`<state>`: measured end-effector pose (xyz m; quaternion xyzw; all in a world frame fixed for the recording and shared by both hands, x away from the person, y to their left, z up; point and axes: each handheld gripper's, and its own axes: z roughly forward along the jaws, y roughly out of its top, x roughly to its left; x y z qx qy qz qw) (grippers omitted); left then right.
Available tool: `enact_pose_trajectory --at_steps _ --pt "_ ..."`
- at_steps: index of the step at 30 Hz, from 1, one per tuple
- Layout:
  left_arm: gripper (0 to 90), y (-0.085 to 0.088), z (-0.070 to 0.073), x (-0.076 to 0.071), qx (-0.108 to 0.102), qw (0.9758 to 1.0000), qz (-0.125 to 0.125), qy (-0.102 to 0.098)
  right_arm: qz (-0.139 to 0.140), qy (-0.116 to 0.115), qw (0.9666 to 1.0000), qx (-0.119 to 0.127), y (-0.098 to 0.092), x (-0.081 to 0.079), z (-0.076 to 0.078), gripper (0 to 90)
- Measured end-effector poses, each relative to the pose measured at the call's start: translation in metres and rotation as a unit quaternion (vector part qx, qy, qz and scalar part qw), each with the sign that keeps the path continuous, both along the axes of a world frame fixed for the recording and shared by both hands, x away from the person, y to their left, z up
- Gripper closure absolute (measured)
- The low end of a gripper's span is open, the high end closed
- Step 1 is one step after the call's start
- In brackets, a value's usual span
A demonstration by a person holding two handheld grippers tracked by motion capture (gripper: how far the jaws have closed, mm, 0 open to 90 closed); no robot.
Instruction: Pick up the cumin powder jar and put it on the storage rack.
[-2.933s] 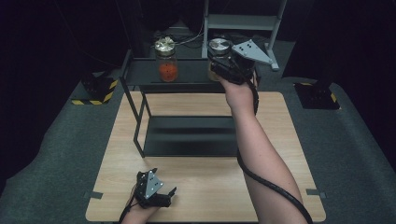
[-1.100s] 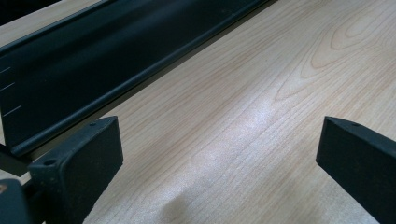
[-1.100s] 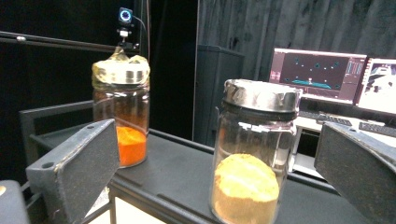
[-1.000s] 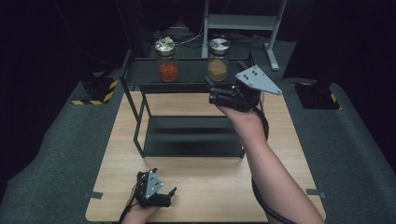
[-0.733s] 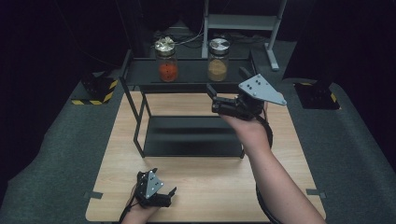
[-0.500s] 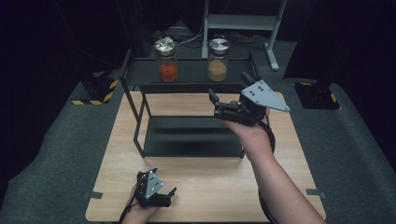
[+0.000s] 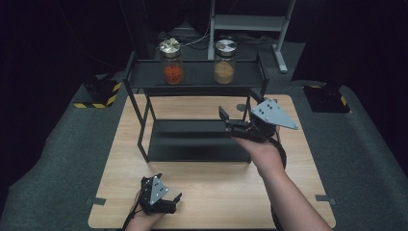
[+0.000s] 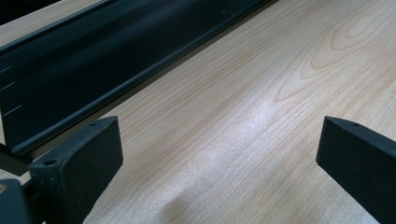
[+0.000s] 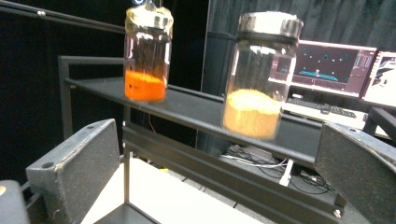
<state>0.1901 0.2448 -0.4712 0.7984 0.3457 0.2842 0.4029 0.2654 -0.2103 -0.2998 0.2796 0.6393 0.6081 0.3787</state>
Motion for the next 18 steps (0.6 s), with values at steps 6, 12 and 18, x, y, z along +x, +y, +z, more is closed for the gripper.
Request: enact_pose_trajectory --at_steps 6,12,18 --pt "0.8 -0.002 0.0 0.0 0.007 1.0 -0.002 -0.001 -0.001 0.005 0.9999 -0.009 -0.01 -0.005 -0.014 0.0" --pt "0.8 -0.002 0.0 0.0 0.003 1.0 0.006 0.001 -0.003 0.009 0.9997 -0.022 -0.017 -0.012 -0.03 0.0" --pt "0.8 -0.004 0.0 -0.001 0.011 0.9999 0.002 -0.003 -0.004 0.019 0.9991 -0.038 -0.022 -0.017 -0.046 0.0"
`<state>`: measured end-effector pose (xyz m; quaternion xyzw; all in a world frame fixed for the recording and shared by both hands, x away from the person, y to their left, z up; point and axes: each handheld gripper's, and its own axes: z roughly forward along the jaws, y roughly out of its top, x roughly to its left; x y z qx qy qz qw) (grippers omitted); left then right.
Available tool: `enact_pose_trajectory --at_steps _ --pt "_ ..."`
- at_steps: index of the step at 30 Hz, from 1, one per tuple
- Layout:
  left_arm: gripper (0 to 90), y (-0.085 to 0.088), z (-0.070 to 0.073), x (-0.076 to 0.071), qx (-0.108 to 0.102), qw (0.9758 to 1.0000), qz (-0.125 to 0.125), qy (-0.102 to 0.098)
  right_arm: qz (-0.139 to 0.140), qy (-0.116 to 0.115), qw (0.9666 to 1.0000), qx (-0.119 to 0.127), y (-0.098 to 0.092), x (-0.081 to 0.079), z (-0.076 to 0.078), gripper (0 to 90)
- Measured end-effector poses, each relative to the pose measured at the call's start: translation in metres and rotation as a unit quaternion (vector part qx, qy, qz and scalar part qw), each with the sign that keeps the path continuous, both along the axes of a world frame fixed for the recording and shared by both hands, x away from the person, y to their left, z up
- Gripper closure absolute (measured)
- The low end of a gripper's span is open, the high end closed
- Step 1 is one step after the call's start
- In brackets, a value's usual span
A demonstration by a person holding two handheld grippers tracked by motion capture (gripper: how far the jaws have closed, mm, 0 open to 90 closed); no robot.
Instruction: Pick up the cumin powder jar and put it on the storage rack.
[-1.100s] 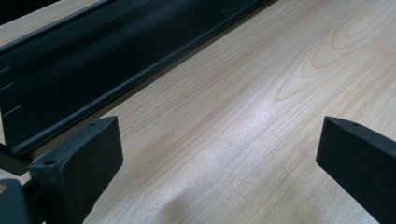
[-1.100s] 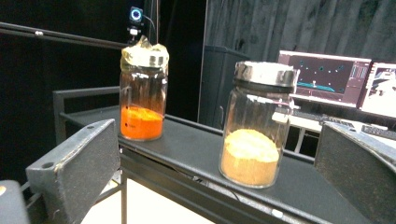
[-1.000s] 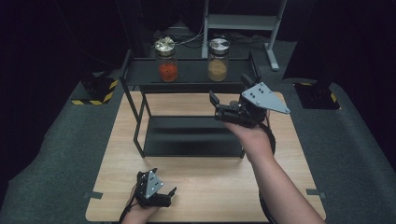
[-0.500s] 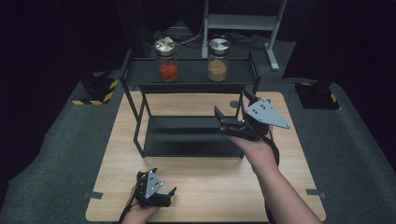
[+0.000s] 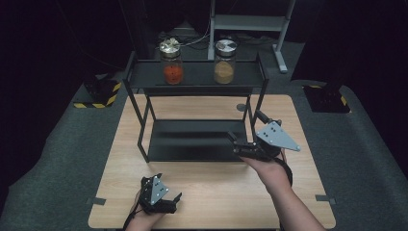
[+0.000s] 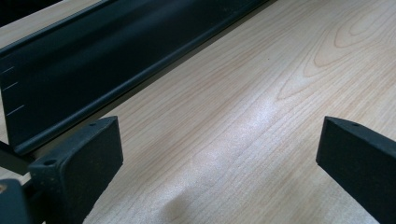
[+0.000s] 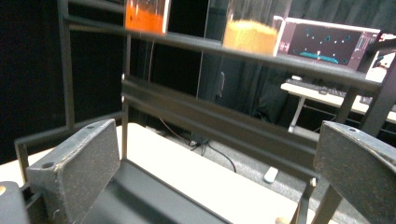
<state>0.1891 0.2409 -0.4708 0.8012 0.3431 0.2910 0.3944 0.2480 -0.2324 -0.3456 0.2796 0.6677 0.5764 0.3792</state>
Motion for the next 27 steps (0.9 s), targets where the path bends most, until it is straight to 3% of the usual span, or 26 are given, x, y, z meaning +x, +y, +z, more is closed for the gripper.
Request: enact_pose_trajectory --at_steps 14,27 --pt "0.8 -0.002 0.0 0.0 0.005 1.0 -0.002 0.0 -0.007 0.039 0.9986 -0.035 -0.011 -0.014 -0.05 0.0" --pt "0.9 -0.004 0.0 -0.001 0.011 0.9999 0.0 -0.002 -0.029 0.087 0.9937 -0.064 -0.029 -0.022 -0.102 0.0"
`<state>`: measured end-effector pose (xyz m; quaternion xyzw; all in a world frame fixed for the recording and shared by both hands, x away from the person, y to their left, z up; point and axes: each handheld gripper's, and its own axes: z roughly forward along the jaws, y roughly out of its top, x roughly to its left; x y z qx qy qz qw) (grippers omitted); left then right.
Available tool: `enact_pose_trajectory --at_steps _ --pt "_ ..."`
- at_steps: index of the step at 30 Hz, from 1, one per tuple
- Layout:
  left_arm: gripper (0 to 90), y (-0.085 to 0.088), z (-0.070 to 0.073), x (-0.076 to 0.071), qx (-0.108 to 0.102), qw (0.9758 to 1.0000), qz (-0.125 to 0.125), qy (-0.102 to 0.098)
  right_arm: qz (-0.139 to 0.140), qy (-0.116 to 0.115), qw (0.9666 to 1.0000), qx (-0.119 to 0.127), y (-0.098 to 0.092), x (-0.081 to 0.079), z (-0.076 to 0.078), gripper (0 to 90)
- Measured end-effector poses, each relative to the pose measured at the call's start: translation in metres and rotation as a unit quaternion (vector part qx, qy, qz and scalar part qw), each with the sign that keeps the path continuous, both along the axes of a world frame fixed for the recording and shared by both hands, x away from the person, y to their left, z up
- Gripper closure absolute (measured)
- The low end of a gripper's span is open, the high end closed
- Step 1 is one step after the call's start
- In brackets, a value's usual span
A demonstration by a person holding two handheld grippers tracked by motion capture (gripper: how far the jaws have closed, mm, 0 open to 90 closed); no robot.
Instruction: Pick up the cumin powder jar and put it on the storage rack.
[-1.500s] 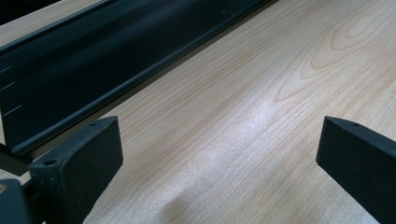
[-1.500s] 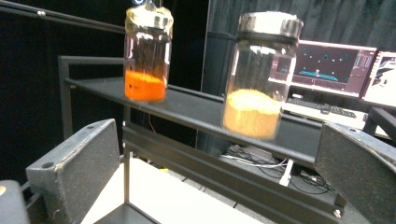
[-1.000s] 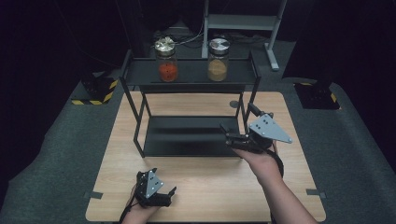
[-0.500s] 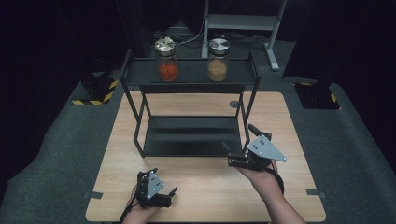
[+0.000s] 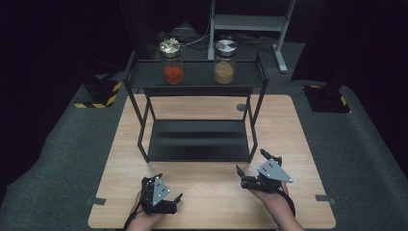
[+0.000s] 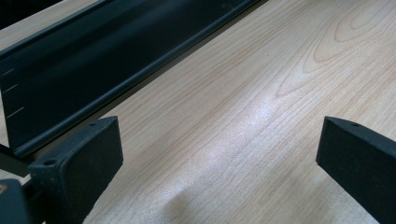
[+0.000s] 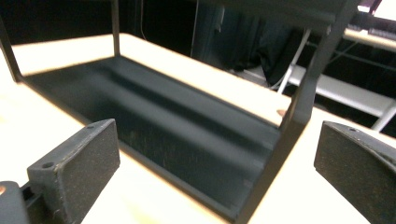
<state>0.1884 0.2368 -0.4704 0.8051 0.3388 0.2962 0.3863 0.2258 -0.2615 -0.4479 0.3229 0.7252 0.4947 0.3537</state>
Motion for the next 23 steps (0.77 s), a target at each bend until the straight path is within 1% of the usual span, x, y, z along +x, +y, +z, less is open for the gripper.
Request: enact_pose_trajectory --at_steps 2,3,8,11,12,13,14,17,20,23 --pt "0.8 -0.001 0.0 0.0 0.004 1.0 0.0 -0.001 -0.003 0.006 1.0 -0.004 -0.002 -0.001 -0.008 0.0" --pt "0.8 -0.001 0.0 -0.001 0.005 1.0 0.0 -0.002 -0.006 0.013 0.9999 -0.005 -0.004 -0.001 -0.014 0.0" --pt "0.8 -0.003 0.0 -0.002 0.01 0.9999 0.001 -0.004 -0.014 0.032 0.9993 -0.014 -0.008 -0.002 -0.03 0.0" --pt "0.8 -0.004 0.0 -0.002 0.013 0.9999 -0.001 -0.006 -0.019 0.045 0.9986 -0.022 -0.011 -0.002 -0.037 0.0" --pt "0.8 -0.004 0.0 -0.002 0.014 0.9999 -0.002 -0.006 -0.021 0.052 0.998 -0.03 -0.011 -0.002 -0.037 0.0" --pt "0.9 -0.005 0.0 -0.002 0.015 0.9999 -0.002 -0.007 -0.023 0.049 0.9979 -0.035 -0.011 -0.004 -0.037 0.0" --pt "0.9 -0.005 0.0 -0.002 0.016 0.9998 -0.002 -0.007 -0.024 0.04 0.9982 -0.038 -0.012 -0.005 -0.039 0.0" --pt "0.9 -0.006 0.0 -0.002 0.02 0.9998 -0.003 -0.007 -0.026 0.053 0.9969 -0.052 -0.012 -0.004 -0.034 0.0" --pt "0.9 -0.007 0.0 -0.003 0.024 0.9997 -0.004 -0.01 -0.025 0.059 0.9964 -0.055 -0.013 -0.004 -0.032 0.0" --pt "0.9 -0.007 0.0 -0.003 0.026 0.9996 -0.006 -0.01 -0.023 0.061 0.9961 -0.059 -0.012 -0.003 -0.032 0.0"
